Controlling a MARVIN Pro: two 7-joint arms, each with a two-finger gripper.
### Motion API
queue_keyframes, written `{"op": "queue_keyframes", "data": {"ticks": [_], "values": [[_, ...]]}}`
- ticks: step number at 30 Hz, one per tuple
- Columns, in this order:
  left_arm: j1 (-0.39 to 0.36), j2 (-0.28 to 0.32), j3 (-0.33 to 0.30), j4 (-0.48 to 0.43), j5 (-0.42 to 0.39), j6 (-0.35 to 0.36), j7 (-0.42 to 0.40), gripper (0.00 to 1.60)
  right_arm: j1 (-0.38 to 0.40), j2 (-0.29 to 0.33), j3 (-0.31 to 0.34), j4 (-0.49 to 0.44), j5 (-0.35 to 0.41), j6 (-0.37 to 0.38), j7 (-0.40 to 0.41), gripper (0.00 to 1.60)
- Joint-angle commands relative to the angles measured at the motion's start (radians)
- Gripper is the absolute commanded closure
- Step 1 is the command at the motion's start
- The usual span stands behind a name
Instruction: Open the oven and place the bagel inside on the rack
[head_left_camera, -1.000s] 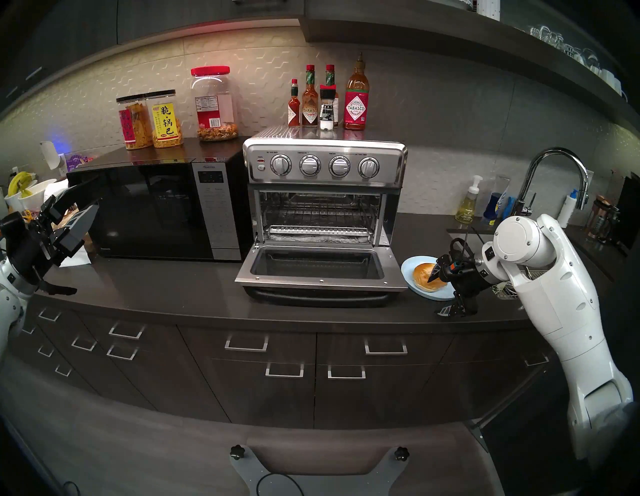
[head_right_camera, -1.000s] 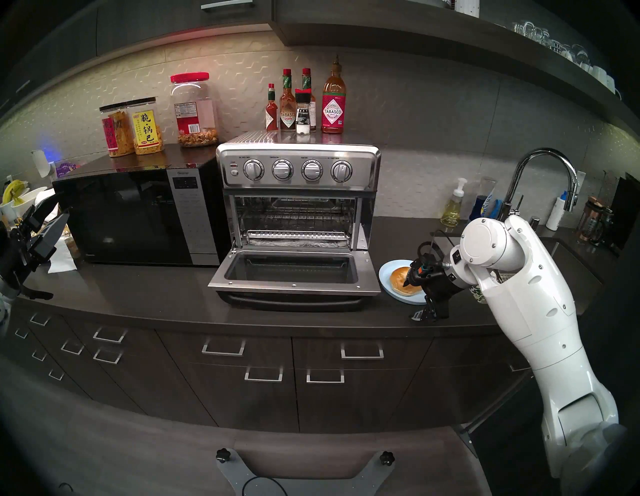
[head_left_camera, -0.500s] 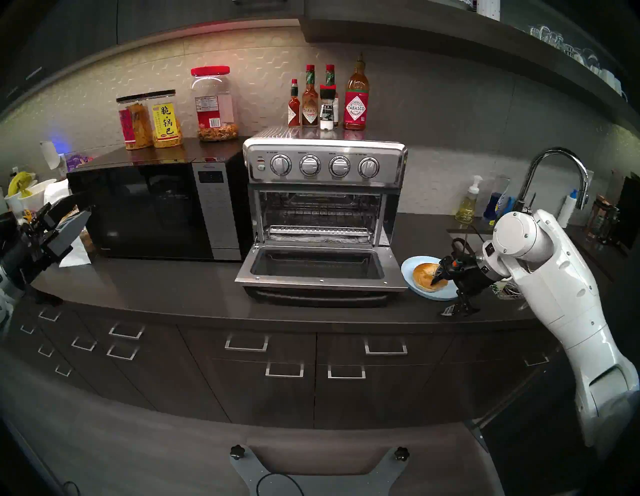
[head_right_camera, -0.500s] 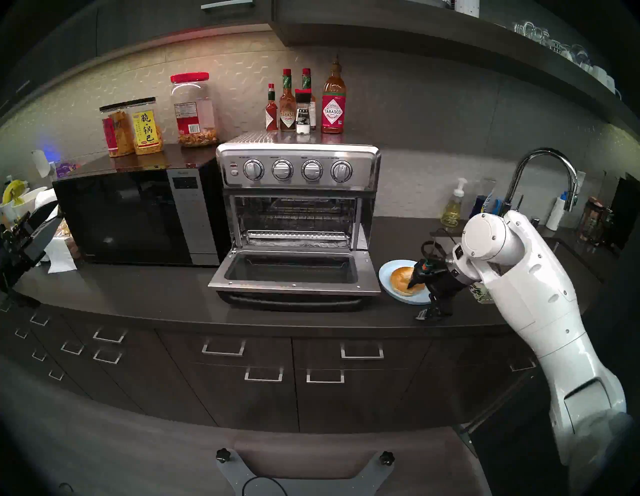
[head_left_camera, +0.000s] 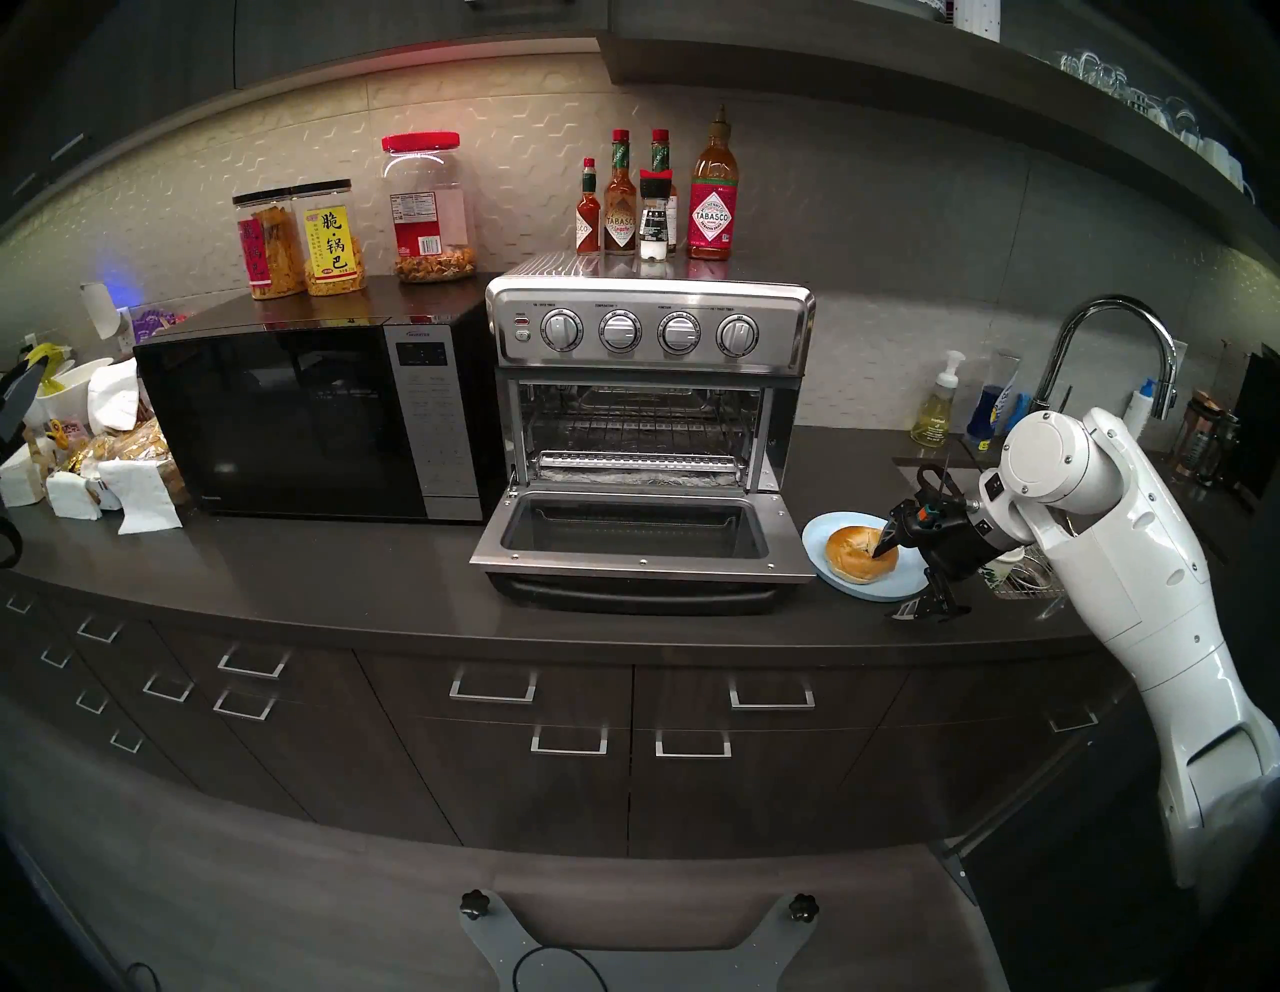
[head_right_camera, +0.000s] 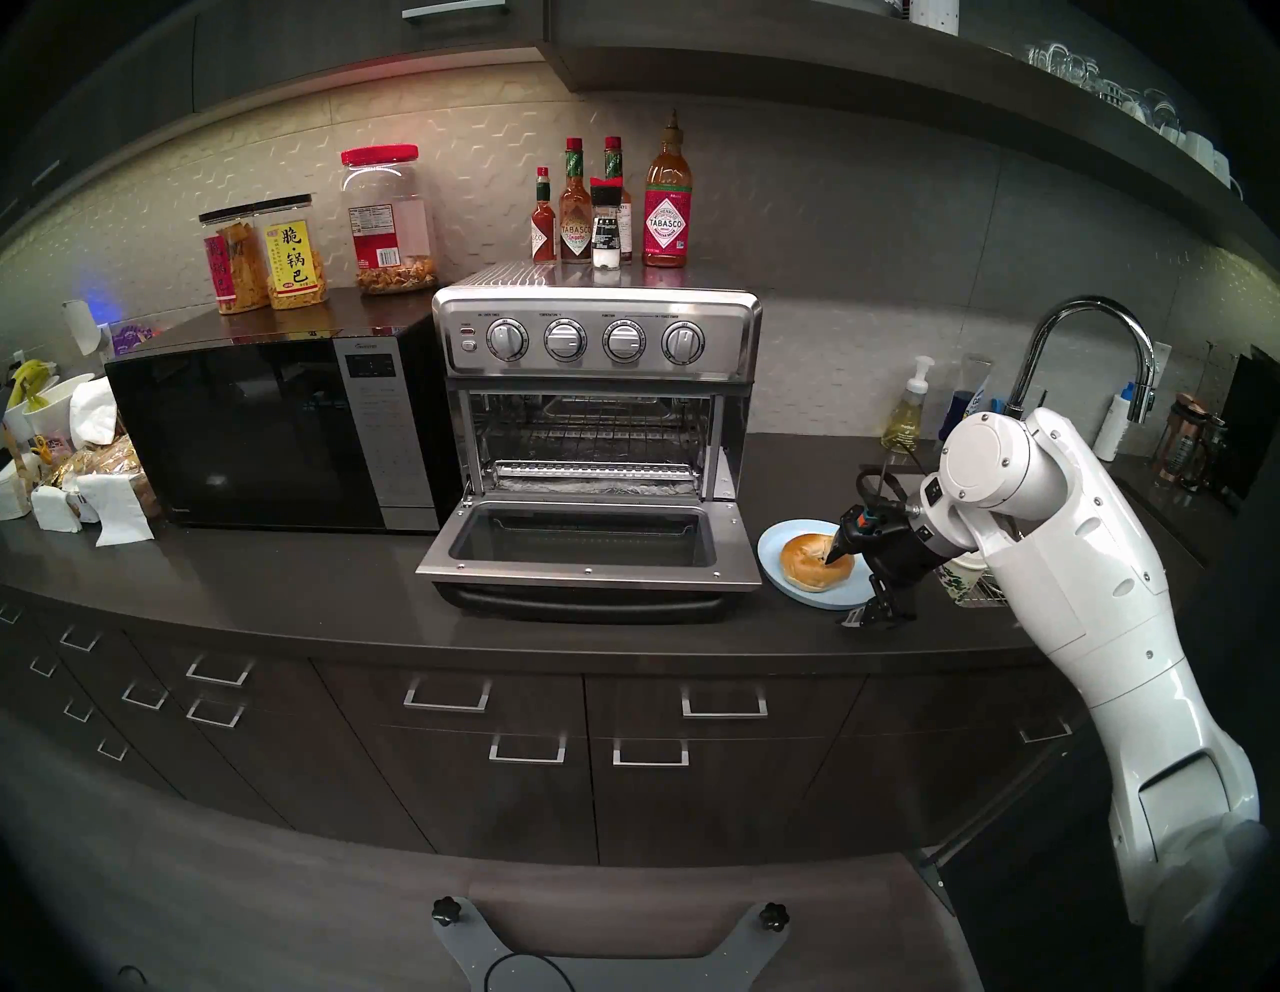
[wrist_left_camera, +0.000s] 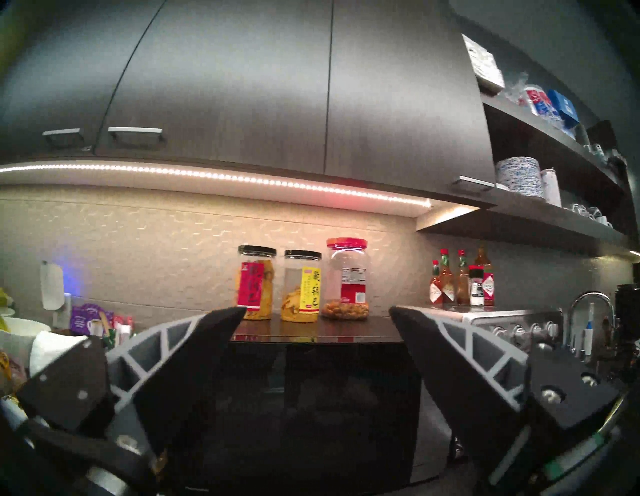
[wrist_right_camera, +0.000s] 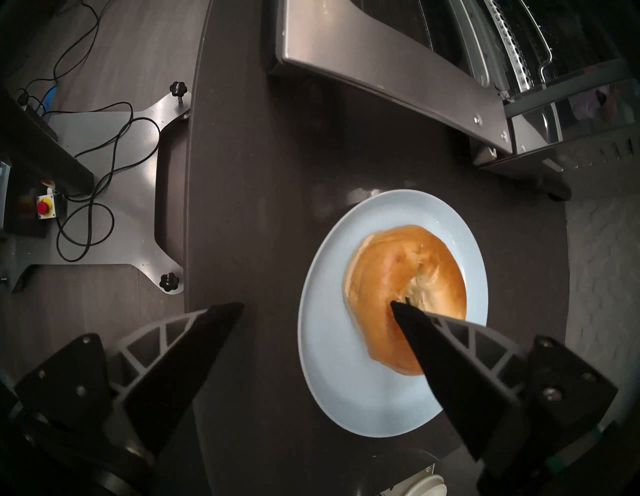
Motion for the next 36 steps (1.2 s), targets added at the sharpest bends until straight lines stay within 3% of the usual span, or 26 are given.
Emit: {"op": "queue_keyframes", "data": {"ticks": [1, 4, 5, 19, 27, 36], "values": [[-0.026, 0.096, -0.024, 0.099, -0.027, 0.052, -0.022, 0.0, 0.023, 0.027, 0.02, -0.026, 0.021, -0.003, -0.002, 0.0], [-0.037, 0.155, -0.008, 0.196, -0.039, 0.079, -0.073, 0.0, 0.021, 0.034, 0.022, -0.035, 0.034, -0.001, -0.002, 0.0], [-0.048, 0.142, -0.007, 0.193, -0.035, 0.087, -0.081, 0.0, 0.02, 0.037, 0.022, -0.038, 0.037, 0.0, -0.002, 0.0], [-0.1, 0.296, 0.094, 0.454, -0.069, 0.117, -0.318, 0.0, 0.018, 0.066, 0.013, -0.082, 0.08, 0.028, -0.002, 0.0], [-0.132, 0.353, 0.167, 0.551, -0.1, 0.106, -0.421, 0.0, 0.022, 0.053, -0.008, -0.079, 0.081, 0.047, -0.002, 0.0], [-0.171, 0.38, 0.234, 0.604, -0.128, 0.088, -0.483, 0.0, 0.04, 0.04, -0.038, -0.062, 0.076, 0.06, -0.002, 0.0]]}}
